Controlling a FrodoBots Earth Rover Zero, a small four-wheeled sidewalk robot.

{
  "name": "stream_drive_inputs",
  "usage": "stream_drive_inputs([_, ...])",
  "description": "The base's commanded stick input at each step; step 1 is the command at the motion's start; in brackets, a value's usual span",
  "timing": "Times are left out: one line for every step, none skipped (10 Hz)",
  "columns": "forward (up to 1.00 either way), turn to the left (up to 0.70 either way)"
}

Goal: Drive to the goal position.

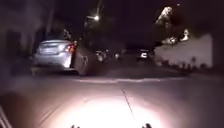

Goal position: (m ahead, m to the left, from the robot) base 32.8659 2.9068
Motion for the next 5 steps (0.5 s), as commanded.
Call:
stream_drive_inputs([0.85, 0.00])
stream_drive_inputs([0.85, 0.00])
stream_drive_inputs([0.85, 0.00])
stream_drive_inputs([0.85, 0.00])
stream_drive_inputs([0.85, 0.00])
